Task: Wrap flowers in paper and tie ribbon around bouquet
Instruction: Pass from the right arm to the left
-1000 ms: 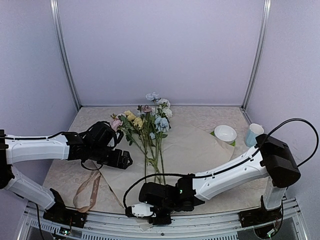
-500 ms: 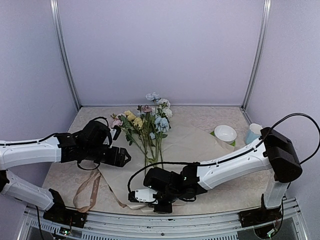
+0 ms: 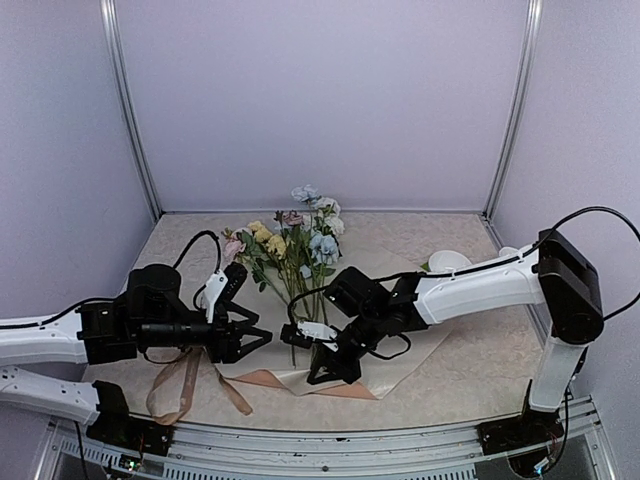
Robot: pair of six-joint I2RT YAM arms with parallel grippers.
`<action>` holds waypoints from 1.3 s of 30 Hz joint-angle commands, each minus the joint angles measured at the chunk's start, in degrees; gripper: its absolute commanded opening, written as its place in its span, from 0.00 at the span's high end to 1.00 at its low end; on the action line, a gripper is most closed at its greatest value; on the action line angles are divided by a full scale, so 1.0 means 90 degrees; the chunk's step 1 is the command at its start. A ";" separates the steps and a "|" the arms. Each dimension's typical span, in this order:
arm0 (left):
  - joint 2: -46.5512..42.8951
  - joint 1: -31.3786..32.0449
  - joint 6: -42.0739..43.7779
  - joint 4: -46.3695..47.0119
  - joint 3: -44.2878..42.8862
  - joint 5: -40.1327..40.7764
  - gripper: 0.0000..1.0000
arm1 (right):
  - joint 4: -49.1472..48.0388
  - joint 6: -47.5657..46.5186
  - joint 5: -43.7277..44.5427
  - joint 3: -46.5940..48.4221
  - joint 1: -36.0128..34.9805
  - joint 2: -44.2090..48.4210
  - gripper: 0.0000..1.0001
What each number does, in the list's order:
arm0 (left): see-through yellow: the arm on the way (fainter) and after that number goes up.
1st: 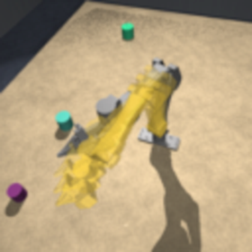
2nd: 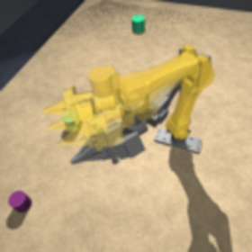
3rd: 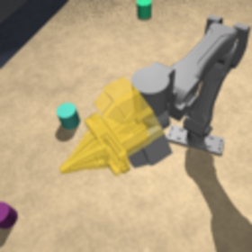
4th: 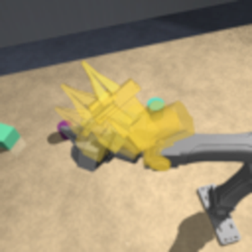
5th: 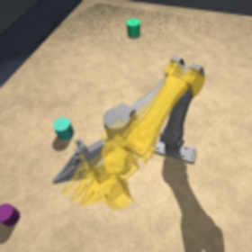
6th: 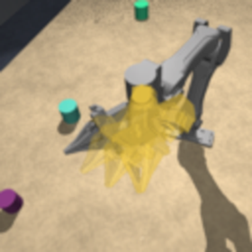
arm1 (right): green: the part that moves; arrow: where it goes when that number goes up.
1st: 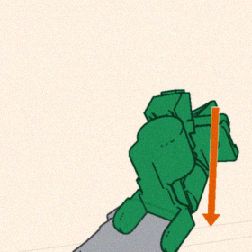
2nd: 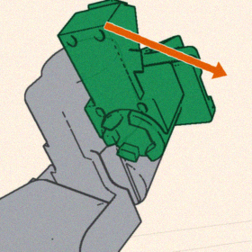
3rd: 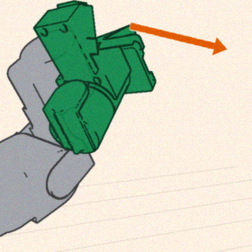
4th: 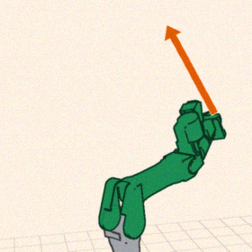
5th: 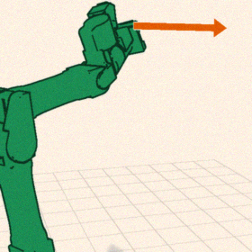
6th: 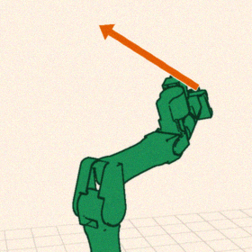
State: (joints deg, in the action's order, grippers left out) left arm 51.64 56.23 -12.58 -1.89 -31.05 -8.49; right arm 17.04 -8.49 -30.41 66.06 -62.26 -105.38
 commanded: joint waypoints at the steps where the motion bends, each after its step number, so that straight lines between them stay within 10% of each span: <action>1: 0.0396 0.0182 0.0577 0.0001 -0.0386 -0.0255 0.40 | 0.0311 -0.0123 -0.1131 0.0167 0.0486 0.0049 1.00; 13: 0.1646 0.0979 0.3504 -0.3220 -0.1684 0.0932 0.24 | 0.0521 -0.0537 -0.1677 0.0467 0.0821 -0.0177 1.00; 20: 0.1916 0.0818 0.4029 -0.2454 -0.1254 0.1296 0.22 | 0.0689 -0.0771 -0.1822 0.0545 0.0852 -0.0190 1.00; 23: 0.1958 0.0608 0.4048 -0.1619 -0.1066 0.1227 0.43 | 0.0680 -0.0795 -0.1873 0.0539 0.0845 -0.0197 1.00; 25: 0.2083 0.0572 0.3853 -0.1295 -0.1071 0.1140 0.74 | 0.0675 -0.0795 -0.1834 0.0556 0.0852 -0.0209 1.00; 35: 0.2014 0.0488 0.3009 -0.0558 -0.0730 0.0020 0.78 | 0.0518 -0.0737 -0.1991 0.0500 0.0968 -0.0212 1.00; 39: 0.1957 0.0179 0.2306 -0.0208 -0.0634 -0.0198 1.00 | 0.0385 -0.0552 -0.2031 0.0359 0.1118 -0.0024 0.63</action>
State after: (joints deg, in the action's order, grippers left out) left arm 70.57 60.40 14.70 -9.50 -37.60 -6.31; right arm 22.35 -14.09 -46.65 69.76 -53.84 -106.28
